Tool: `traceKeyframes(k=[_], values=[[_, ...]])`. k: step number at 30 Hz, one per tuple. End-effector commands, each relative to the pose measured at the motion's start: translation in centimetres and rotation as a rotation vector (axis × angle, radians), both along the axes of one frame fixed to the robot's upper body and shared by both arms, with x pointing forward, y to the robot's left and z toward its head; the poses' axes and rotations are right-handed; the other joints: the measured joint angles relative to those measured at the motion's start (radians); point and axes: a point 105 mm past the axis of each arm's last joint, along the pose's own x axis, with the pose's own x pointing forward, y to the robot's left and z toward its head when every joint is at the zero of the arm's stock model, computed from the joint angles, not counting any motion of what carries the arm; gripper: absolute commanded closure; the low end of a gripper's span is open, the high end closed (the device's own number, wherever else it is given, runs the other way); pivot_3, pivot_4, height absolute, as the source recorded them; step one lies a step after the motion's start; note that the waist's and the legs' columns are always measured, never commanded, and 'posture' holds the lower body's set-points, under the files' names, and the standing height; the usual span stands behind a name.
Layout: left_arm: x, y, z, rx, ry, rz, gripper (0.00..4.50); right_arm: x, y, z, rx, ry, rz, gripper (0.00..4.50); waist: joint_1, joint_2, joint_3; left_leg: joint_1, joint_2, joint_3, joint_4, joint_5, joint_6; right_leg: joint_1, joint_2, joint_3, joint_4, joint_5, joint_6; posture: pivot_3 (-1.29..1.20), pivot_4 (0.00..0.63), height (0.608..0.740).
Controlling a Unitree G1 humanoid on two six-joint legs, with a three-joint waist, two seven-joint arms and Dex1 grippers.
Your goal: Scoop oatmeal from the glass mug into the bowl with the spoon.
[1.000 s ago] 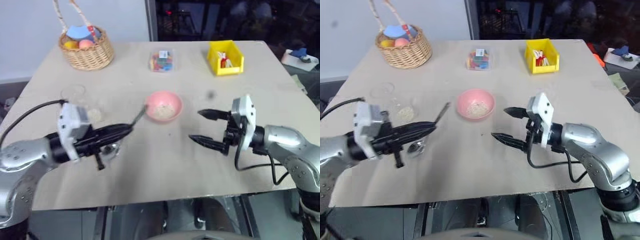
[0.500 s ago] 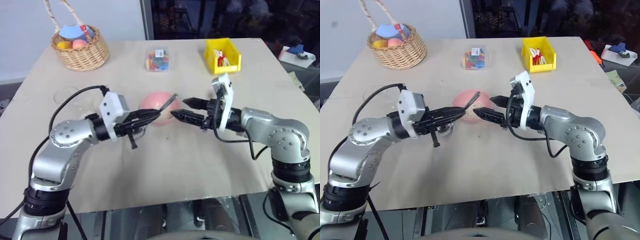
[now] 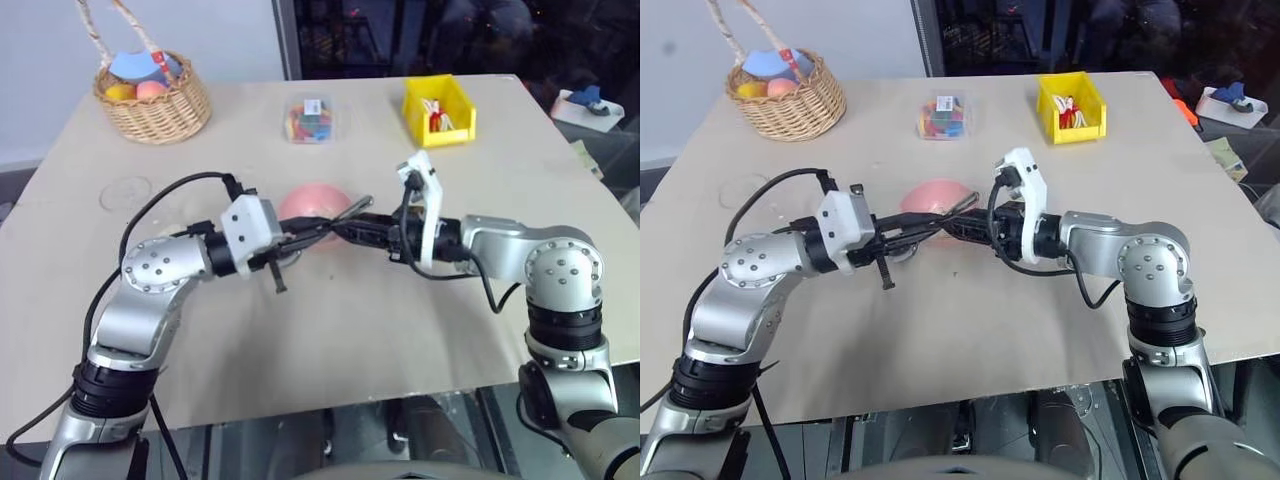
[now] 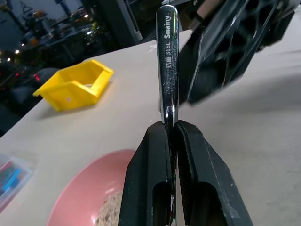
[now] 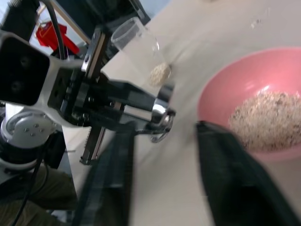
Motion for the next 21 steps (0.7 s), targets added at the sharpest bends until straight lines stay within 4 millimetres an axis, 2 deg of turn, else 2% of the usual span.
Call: traceKeyframes(k=[1,10,13,15,16,17,21], values=[[-0.3,-0.4,1.0,0.000,-0.055,-0.026,4.50,-0.4,0.2,1.6,0.032,-0.054,0.028,4.47,0.000,0.000,0.000,0.000,0.000,0.000,0.000,0.000,0.000,0.000,0.000,0.000,0.000,0.000,0.000,0.00,0.150,0.740],[0.0,-0.3,0.9,-0.009,-0.043,-0.015,4.50,-0.4,0.0,2.4,0.060,-0.089,0.026,4.47,0.001,0.000,0.000,0.000,0.000,0.000,0.000,0.000,0.000,0.000,0.000,0.000,0.000,0.000,0.000,0.00,0.150,0.740],[0.2,-0.4,0.9,-0.011,-0.044,-0.012,4.50,-0.6,0.1,2.4,0.066,-0.096,0.035,3.70,0.000,0.000,0.000,0.000,0.000,0.000,0.000,0.000,0.000,0.000,0.000,0.000,0.000,0.000,0.000,0.00,0.150,0.740],[0.3,-0.4,1.0,-0.012,-0.045,-0.010,4.50,-0.8,0.2,2.6,0.074,-0.102,0.046,2.77,0.000,0.000,0.000,0.000,0.000,0.000,0.000,0.000,0.000,0.000,0.000,0.000,0.000,0.000,0.000,0.00,0.150,0.740],[0.3,-0.4,1.0,-0.012,-0.046,-0.009,4.50,-0.8,0.2,2.7,0.081,-0.101,0.045,1.99,0.000,0.000,0.000,0.000,0.000,0.000,0.000,0.000,0.000,0.000,0.000,0.000,0.000,0.000,0.000,0.00,0.150,0.740],[0.4,-0.3,1.0,-0.010,-0.048,-0.008,4.50,-0.7,0.2,2.7,0.085,-0.100,0.041,1.76,0.000,0.000,0.000,0.000,0.000,0.000,0.000,0.000,0.000,0.000,0.000,0.000,0.000,0.000,0.000,0.00,0.150,0.740],[0.4,-0.2,0.9,0.003,-0.058,0.000,4.50,-0.3,0.2,3.0,0.092,-0.103,0.018,1.76,0.000,0.000,0.000,0.000,0.000,0.000,0.000,0.000,0.000,0.000,0.000,0.000,0.000,0.000,0.000,0.00,0.150,0.740]])
